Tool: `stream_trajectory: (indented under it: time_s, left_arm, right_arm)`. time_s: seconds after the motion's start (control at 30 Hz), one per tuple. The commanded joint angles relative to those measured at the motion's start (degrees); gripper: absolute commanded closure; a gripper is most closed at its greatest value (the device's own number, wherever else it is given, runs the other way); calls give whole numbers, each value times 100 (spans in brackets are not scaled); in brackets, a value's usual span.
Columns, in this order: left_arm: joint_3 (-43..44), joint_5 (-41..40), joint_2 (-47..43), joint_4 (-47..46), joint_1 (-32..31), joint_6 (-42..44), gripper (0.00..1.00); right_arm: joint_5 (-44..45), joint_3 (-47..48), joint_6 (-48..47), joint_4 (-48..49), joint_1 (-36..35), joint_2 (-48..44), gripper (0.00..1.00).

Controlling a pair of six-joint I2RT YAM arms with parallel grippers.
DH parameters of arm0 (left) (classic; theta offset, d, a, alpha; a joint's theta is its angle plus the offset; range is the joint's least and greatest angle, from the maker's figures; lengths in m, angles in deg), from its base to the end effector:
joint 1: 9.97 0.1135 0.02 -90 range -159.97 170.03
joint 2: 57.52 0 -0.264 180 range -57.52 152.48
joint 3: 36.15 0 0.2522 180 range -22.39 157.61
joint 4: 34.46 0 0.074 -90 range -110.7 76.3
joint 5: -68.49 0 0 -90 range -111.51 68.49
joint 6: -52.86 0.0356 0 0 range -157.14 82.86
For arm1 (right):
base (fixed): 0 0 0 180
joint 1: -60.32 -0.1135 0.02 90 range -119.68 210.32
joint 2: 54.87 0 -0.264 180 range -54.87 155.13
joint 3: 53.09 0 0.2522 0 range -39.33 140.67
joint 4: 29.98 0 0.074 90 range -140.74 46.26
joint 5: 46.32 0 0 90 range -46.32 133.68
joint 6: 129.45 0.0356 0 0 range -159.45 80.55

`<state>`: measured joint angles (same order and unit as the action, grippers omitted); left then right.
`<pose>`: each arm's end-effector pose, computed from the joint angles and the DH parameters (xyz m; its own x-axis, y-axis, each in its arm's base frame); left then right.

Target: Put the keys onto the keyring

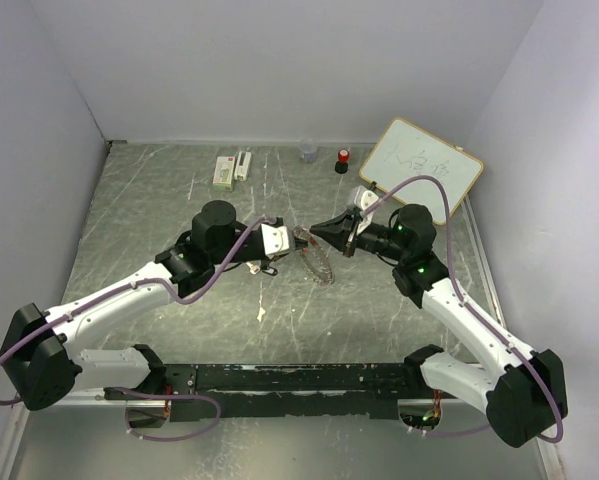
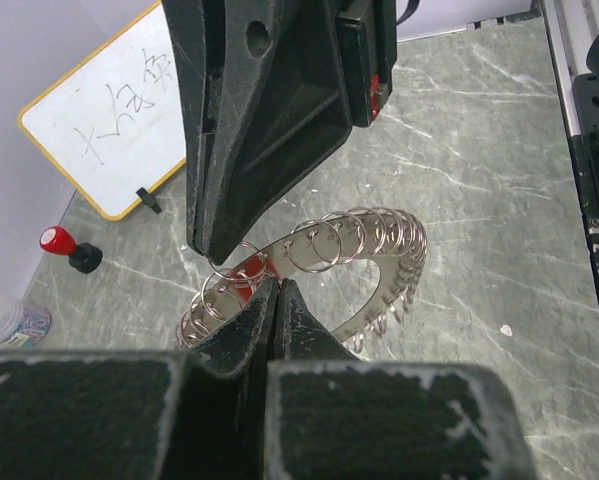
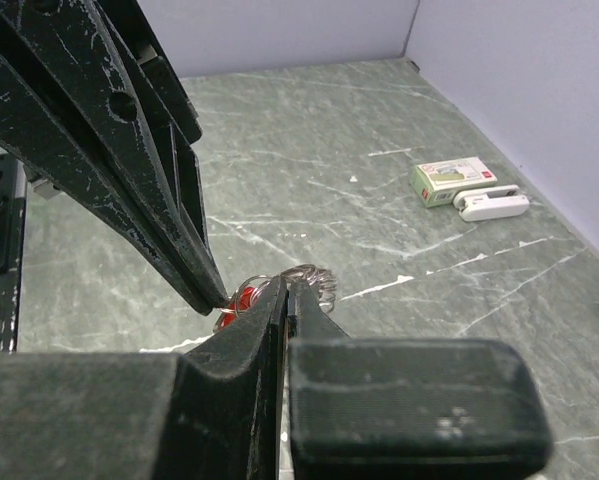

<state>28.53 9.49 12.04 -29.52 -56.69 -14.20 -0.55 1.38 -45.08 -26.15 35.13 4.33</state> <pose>0.1800 -0.2179 0.3216 0.2712 0.1994 -0.9417 0.9407 0.1525 0.3032 0.2027 0.1228 0.3179 0.0777 -0.0411 -0.9961 -0.9330 0.3492 -0.0872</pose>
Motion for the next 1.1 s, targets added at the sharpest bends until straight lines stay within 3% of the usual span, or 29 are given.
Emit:
stream_trajectory:
  time_s: [0.0,0.2,0.23,0.3,0.4,0.73,0.87,1.07]
  left_arm:
    - [-132,23,-60,-278,-90,-165,93]
    - [-208,-240,-107,-429,-83,-319,93]
    - [-227,-378,-116,-498,-84,-407,91]
    - [-248,-669,-154,-572,-90,-505,73]
    - [-353,-1023,-269,-763,-83,-642,61]
    - [-937,-2179,-911,-1810,-61,-1108,42]
    - [-780,-2006,-812,-1926,-24,-1215,37]
    - [-302,-1419,-335,-1847,102,-1315,37]
  right_arm:
    - [397,-220,461,1058,18,-220,100]
    - [615,-452,958,1704,14,-258,100]
    - [659,-493,1044,1822,14,-267,100]
    - [739,-578,1224,2072,9,-292,100]
    - [830,-676,1384,2308,14,-312,100]
    - [996,-727,1332,2329,18,-364,100]
    - [920,-722,1244,2280,16,-374,100]
    - [784,-725,1058,2140,14,-413,100]
